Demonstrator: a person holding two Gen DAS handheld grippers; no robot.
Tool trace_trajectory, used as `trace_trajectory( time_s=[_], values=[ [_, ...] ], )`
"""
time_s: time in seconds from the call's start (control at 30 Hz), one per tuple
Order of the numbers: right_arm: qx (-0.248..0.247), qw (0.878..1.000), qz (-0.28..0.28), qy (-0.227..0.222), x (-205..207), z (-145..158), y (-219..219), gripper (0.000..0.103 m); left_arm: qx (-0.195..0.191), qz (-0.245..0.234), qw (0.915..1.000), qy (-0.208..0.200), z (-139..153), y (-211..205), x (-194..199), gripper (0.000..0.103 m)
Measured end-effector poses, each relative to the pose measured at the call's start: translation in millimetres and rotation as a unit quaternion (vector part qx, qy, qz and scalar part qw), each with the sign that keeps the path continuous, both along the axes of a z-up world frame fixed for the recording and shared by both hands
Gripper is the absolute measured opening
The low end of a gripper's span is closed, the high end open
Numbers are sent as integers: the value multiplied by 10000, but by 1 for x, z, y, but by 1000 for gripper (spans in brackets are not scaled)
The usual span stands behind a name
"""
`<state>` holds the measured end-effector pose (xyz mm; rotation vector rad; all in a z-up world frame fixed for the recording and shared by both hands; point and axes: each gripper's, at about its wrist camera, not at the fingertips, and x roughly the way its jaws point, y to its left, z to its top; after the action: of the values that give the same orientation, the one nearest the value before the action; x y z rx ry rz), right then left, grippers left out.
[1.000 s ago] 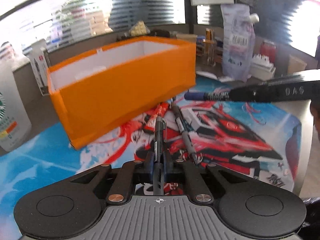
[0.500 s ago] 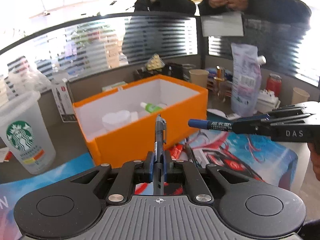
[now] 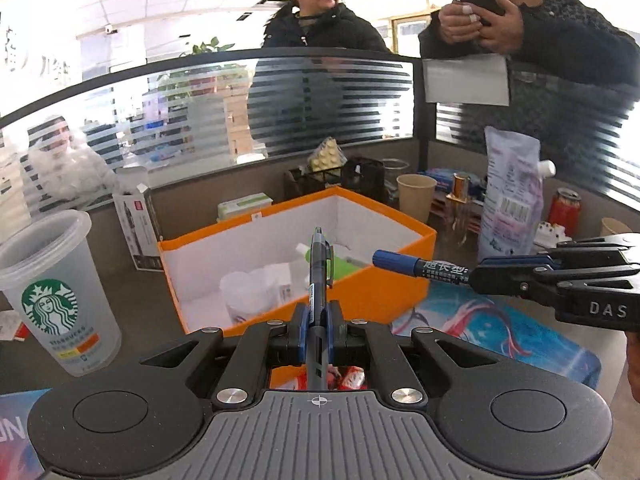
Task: Organize rigid objects
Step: 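Lift the black pen with the left tool while the right tool carries the blue marker over the box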
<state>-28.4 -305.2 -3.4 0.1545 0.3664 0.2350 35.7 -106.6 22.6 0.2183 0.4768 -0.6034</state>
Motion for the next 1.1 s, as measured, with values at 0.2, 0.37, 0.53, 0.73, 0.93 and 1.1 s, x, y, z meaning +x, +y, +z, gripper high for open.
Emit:
trace_trajectory(
  time_s=[0.2,0.37,0.53,0.73,0.93,1.1],
  values=[
    [16,10000,-22,-83,11,6,-4,12,-86,93,9999,74,4,-2,17,7],
    [30,9999,-24,-112,20,9,-8,12,-126,174,9997,96,7,-4,28,7],
    [54,9999,-15,-164,31,13,-11,12,-157,235,9996,77,13,-8,42,7],
    [144,9997,-4,-210,49,15,-14,12,-184,311,9993,112,17,-15,62,7],
    [172,9996,14,-235,72,19,-19,12,-254,411,9986,191,18,-17,86,7],
    [176,9997,4,-190,95,16,-26,12,-297,475,9978,343,12,-23,105,7]
  ],
)
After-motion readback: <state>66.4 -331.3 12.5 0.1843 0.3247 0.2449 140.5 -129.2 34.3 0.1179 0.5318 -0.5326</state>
